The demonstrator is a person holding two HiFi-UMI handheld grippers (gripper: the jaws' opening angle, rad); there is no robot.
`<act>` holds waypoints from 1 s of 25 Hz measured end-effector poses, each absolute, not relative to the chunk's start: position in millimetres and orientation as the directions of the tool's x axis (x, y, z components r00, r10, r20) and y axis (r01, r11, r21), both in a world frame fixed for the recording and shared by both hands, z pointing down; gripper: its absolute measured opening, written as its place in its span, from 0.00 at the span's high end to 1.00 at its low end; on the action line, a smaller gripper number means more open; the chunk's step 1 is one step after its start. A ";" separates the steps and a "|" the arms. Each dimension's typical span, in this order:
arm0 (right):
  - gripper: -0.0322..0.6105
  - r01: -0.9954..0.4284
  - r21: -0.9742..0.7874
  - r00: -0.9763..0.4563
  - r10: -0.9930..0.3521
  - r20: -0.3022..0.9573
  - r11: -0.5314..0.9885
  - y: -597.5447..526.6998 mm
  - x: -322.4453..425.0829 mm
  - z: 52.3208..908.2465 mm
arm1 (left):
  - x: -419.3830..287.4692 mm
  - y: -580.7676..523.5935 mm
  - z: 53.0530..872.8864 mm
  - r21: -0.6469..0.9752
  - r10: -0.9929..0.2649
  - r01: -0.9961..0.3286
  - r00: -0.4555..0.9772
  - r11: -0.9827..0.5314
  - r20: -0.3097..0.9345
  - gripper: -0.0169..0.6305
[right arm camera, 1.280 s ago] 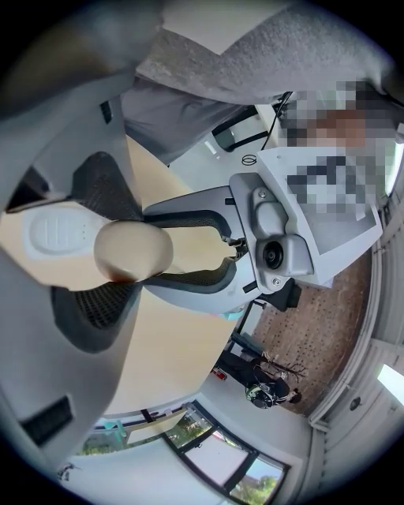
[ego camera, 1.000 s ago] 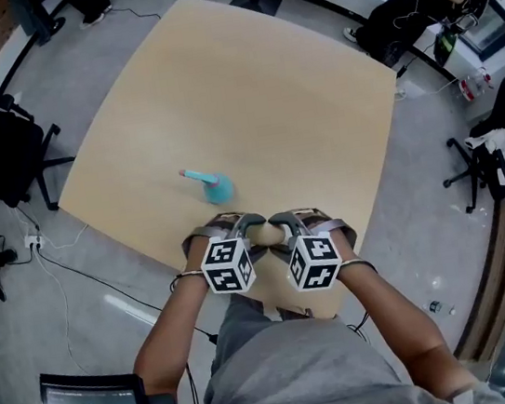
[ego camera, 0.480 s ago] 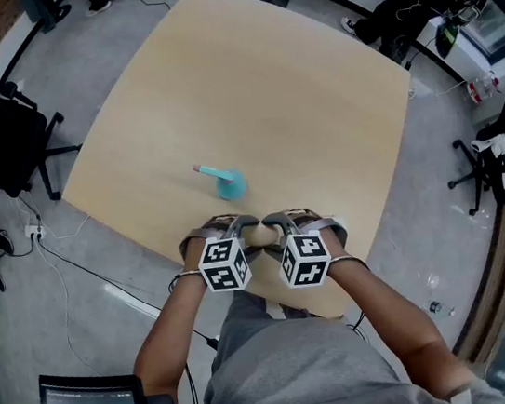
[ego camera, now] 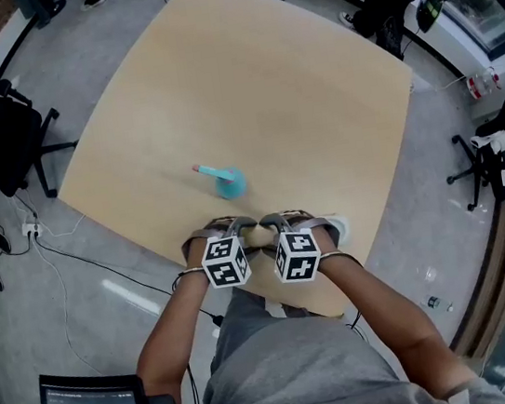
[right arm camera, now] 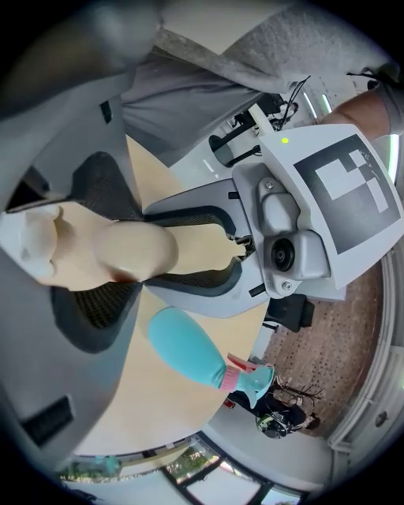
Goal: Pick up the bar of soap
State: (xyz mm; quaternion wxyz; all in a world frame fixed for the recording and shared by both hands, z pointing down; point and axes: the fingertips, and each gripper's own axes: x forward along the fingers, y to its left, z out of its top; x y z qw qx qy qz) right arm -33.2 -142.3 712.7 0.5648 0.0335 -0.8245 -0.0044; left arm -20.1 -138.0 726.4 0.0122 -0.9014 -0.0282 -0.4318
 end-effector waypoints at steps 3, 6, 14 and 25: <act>0.58 -0.050 0.028 -0.349 -0.044 0.936 0.998 -139.8 -32.6 722.9 | -19.6 -135.6 735.9 0.020 0.053 0.059 0.622 -0.998 0.781 0.58; 0.58 -0.053 0.012 -0.338 -0.029 0.941 0.999 -137.3 -33.4 732.7 | -20.6 -133.1 745.2 0.038 0.065 0.058 0.619 -0.998 0.783 0.58; 0.58 -0.054 -0.010 -0.312 -0.007 0.950 0.999 -131.0 -33.6 749.5 | -21.2 -126.2 760.9 0.064 0.081 0.049 0.612 -0.997 0.787 0.58; 0.58 -0.067 -0.022 -0.271 0.003 0.963 0.997 -128.2 -28.7 763.2 | -17.7 -122.7 772.1 0.071 0.084 0.045 0.614 -0.996 0.785 0.58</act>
